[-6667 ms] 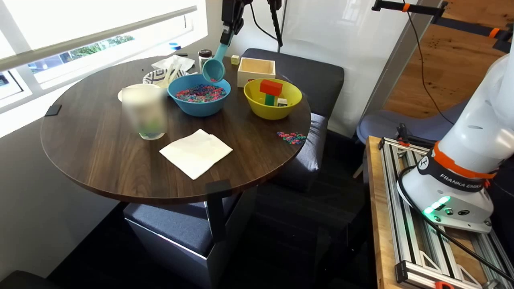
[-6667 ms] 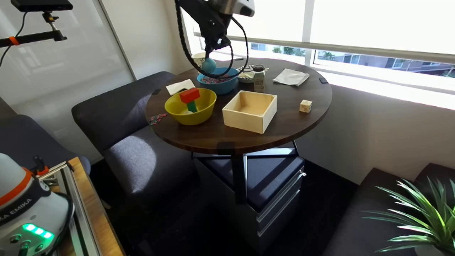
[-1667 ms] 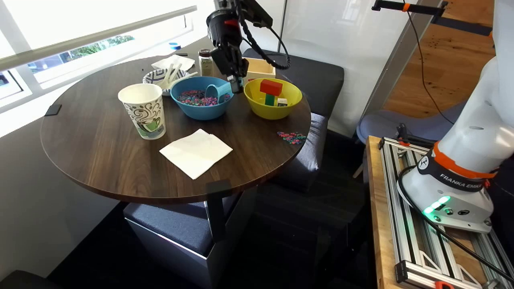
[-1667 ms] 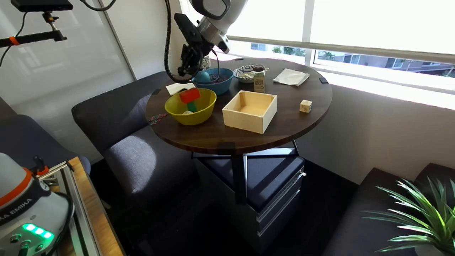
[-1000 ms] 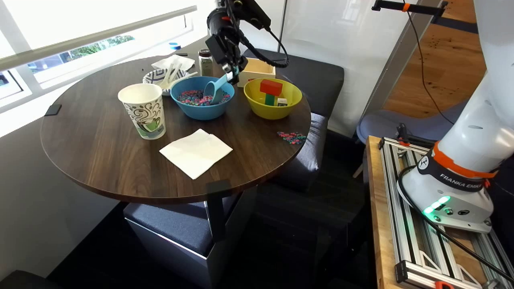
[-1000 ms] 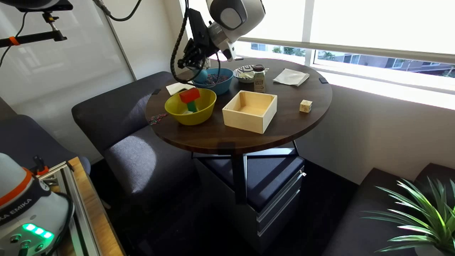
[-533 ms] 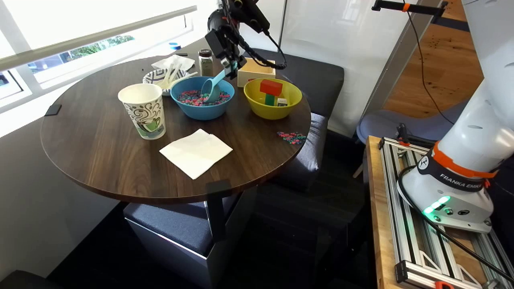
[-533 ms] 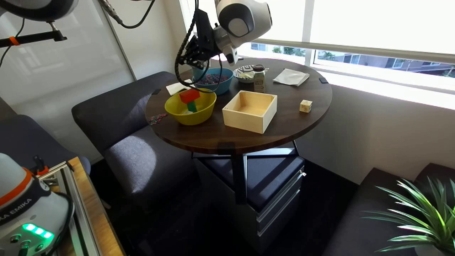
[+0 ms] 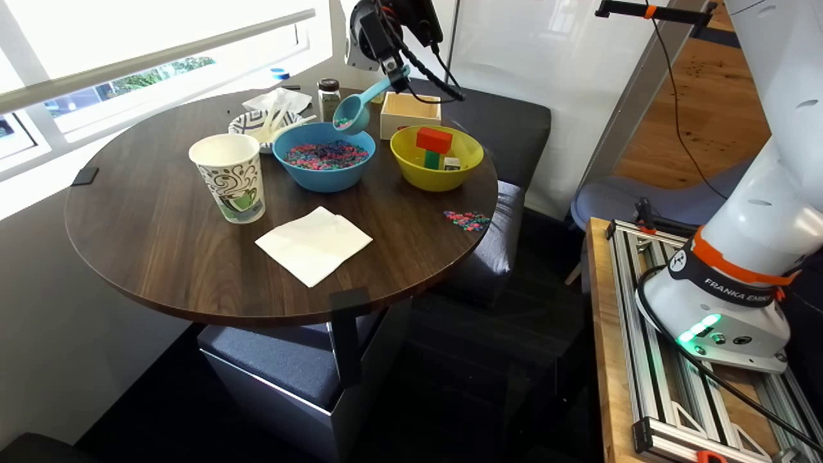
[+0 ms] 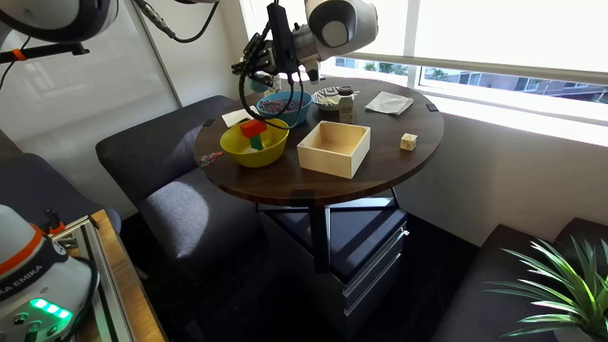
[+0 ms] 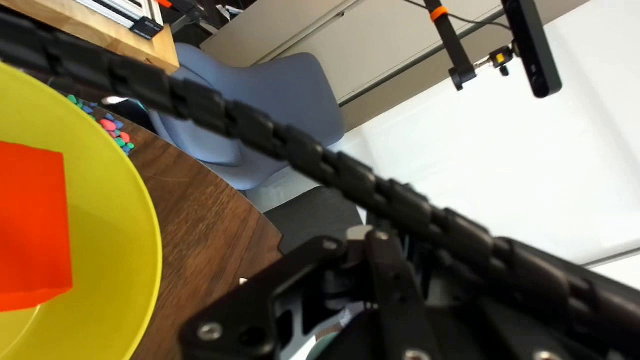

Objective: Scoop some contents from the blue bowl into the box

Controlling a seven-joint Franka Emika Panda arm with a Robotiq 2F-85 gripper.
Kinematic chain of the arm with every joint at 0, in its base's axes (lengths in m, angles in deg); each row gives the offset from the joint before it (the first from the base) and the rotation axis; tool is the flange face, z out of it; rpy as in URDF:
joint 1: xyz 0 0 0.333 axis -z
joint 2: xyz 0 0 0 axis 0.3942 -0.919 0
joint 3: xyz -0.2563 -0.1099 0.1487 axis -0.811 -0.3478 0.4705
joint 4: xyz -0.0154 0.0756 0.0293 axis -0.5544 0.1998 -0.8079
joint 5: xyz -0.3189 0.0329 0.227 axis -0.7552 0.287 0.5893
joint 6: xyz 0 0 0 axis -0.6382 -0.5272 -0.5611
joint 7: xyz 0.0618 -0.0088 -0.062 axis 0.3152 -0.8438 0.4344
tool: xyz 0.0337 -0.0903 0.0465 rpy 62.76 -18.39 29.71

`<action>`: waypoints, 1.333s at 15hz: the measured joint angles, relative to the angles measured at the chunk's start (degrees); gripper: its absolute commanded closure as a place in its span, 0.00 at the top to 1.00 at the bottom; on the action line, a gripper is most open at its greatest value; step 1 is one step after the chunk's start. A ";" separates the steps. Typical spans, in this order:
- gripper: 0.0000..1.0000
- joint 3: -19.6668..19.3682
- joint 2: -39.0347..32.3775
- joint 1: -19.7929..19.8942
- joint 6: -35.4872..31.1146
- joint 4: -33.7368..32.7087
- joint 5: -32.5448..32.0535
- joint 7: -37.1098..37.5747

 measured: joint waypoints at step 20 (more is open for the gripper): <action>0.02 17.77 0.42 28.19 0.16 -7.83 3.68 -12.26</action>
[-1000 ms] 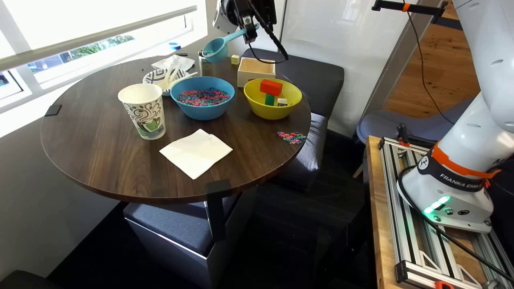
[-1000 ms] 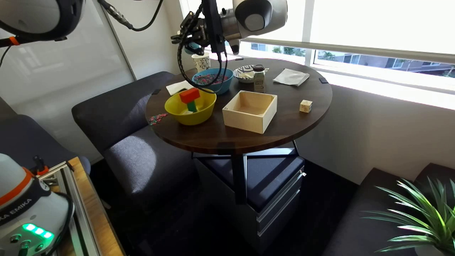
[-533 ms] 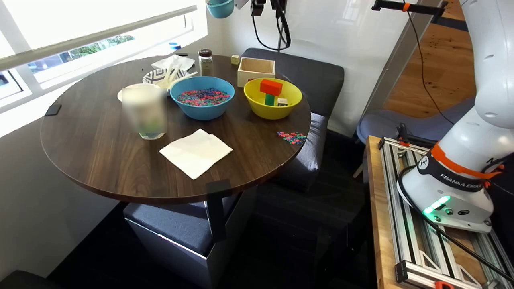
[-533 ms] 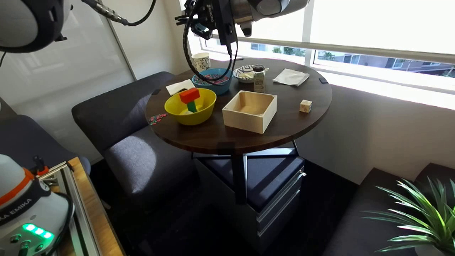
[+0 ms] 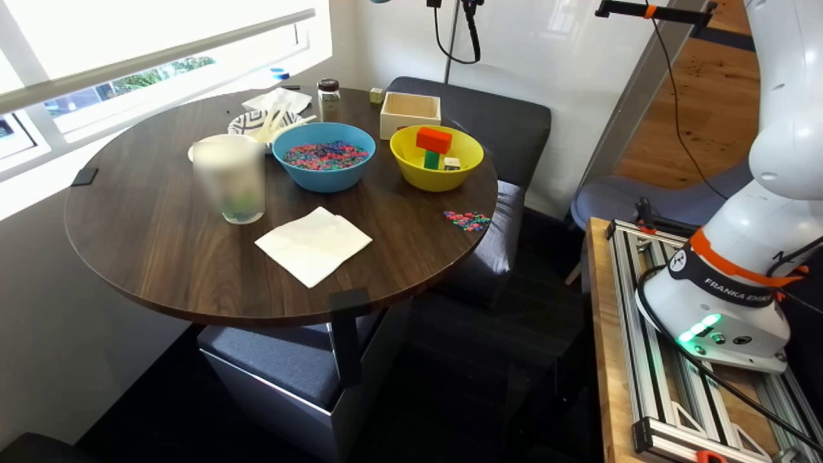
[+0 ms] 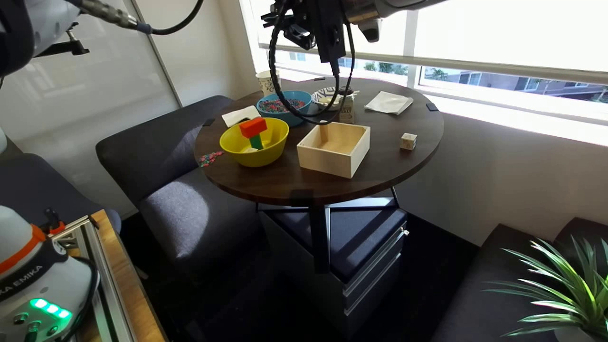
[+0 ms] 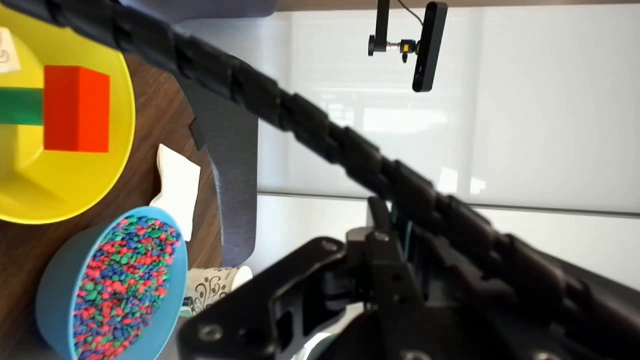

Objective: Scoop some contents from the blue bowl into the box

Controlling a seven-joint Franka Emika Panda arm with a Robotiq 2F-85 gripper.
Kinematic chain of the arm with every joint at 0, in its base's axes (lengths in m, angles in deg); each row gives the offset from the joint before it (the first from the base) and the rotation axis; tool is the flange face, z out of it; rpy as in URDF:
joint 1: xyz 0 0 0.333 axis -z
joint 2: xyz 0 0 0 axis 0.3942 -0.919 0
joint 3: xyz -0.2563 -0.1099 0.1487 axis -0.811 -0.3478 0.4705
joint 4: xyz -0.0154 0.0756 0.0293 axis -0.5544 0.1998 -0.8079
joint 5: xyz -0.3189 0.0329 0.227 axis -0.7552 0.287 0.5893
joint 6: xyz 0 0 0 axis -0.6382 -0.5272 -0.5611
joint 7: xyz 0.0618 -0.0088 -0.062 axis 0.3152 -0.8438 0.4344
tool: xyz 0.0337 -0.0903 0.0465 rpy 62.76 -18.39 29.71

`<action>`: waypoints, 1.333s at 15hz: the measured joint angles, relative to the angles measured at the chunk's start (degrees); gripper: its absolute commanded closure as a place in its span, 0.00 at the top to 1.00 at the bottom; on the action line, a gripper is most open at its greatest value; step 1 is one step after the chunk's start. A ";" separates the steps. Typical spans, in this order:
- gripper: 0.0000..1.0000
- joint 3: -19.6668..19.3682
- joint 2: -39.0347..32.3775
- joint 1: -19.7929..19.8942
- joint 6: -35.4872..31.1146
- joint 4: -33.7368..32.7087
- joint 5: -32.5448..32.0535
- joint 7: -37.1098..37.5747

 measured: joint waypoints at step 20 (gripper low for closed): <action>0.02 -8.87 -0.14 -0.20 -9.12 7.73 -16.39 -1.89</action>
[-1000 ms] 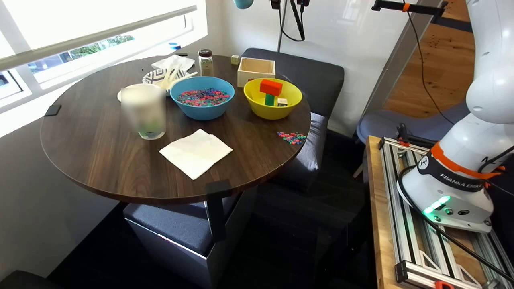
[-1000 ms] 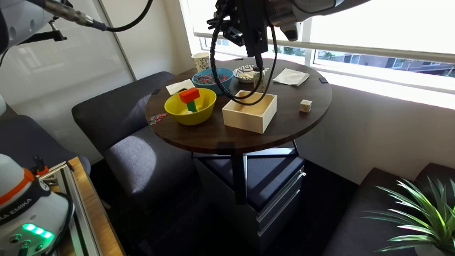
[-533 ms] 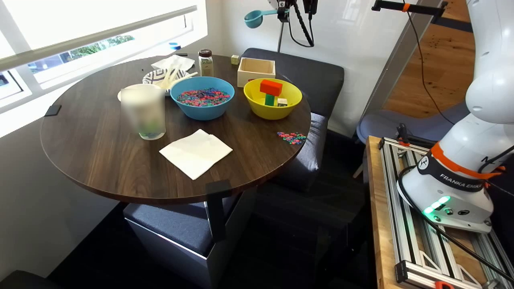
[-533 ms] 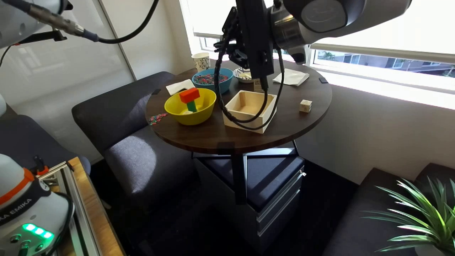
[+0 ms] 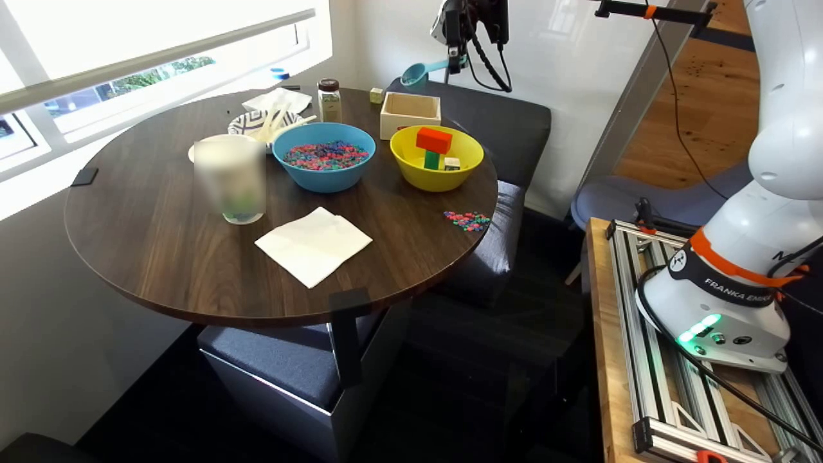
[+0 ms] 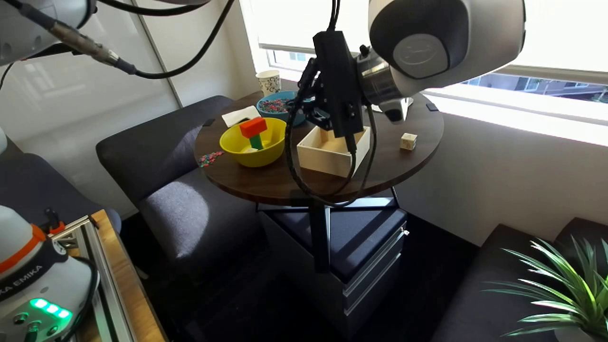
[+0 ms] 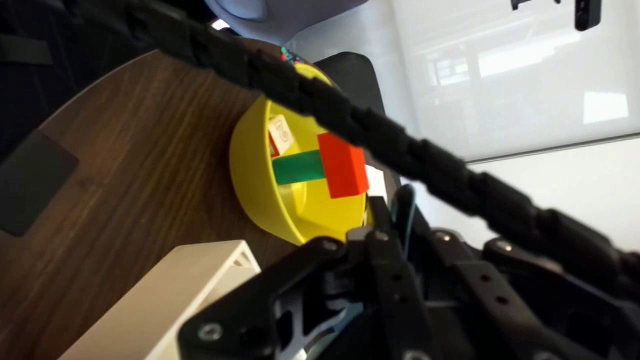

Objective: Scoop some contents from the blue bowl into the box

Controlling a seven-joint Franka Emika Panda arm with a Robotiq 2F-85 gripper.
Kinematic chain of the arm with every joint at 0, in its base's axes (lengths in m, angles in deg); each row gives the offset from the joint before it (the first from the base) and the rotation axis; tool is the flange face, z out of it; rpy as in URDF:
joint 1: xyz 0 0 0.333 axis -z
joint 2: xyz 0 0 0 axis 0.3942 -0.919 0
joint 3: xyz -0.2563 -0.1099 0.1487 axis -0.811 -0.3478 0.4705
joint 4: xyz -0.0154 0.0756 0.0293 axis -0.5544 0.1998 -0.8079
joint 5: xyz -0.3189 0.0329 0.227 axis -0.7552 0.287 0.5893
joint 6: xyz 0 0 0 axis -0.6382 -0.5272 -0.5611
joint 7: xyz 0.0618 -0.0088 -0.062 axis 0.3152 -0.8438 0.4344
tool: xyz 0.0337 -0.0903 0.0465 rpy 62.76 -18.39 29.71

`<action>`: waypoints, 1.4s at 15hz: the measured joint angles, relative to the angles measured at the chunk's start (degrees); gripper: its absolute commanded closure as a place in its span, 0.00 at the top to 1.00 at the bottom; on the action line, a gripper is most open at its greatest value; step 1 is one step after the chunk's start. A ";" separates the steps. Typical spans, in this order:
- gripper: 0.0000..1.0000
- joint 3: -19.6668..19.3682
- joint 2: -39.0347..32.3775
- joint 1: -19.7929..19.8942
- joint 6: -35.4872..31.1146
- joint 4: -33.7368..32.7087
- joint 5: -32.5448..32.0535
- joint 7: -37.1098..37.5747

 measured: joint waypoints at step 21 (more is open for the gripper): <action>0.02 -3.43 10.01 -17.24 -10.94 1.14 -37.50 12.50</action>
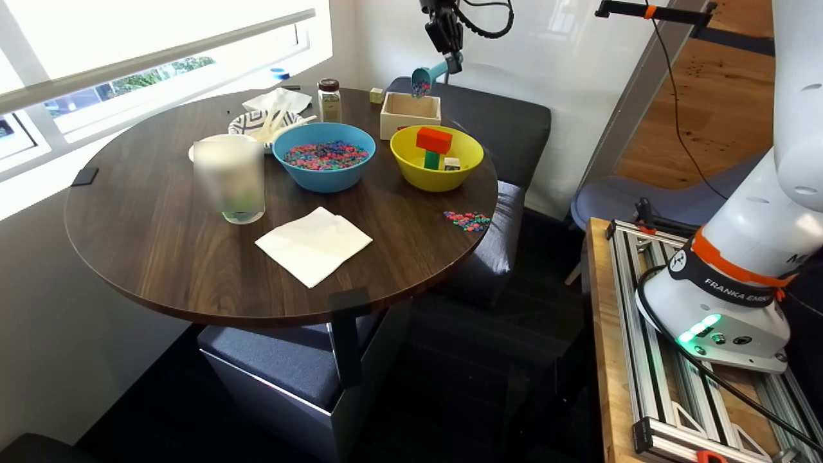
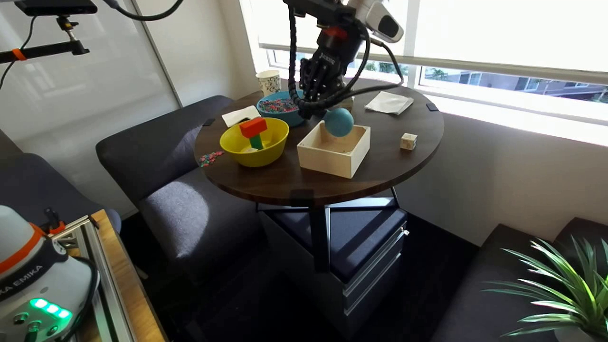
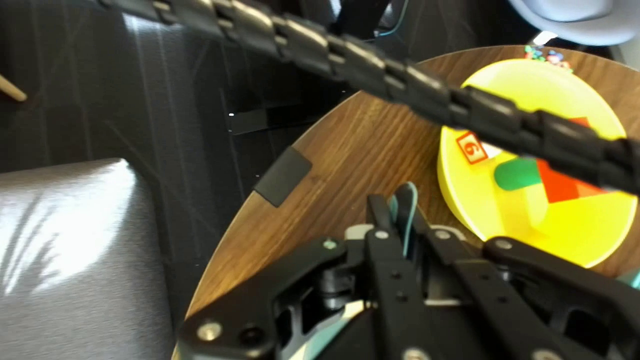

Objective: Scoop some contents from the blue bowl into the box

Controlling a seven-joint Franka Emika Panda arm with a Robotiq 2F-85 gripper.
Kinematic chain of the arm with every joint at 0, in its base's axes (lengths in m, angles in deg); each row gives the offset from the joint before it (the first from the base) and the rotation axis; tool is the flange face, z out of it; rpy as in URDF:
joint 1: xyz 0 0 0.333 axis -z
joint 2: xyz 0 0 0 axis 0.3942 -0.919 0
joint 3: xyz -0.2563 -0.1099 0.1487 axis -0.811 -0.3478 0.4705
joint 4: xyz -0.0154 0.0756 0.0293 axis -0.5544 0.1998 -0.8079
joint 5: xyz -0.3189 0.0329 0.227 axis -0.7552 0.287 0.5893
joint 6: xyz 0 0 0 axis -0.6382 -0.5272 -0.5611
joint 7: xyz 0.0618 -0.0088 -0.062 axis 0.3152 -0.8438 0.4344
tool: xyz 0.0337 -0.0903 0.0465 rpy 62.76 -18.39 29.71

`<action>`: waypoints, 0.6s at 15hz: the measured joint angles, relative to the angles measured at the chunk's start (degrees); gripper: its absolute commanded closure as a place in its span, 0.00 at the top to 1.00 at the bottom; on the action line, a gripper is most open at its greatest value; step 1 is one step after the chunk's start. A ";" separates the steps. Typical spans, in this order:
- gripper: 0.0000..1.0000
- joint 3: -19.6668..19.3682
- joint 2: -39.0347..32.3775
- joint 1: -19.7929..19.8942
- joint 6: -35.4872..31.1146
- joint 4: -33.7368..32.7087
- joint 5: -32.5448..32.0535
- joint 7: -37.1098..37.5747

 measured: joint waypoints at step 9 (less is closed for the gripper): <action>0.02 -3.97 3.10 -11.64 -5.40 6.10 -20.40 0.09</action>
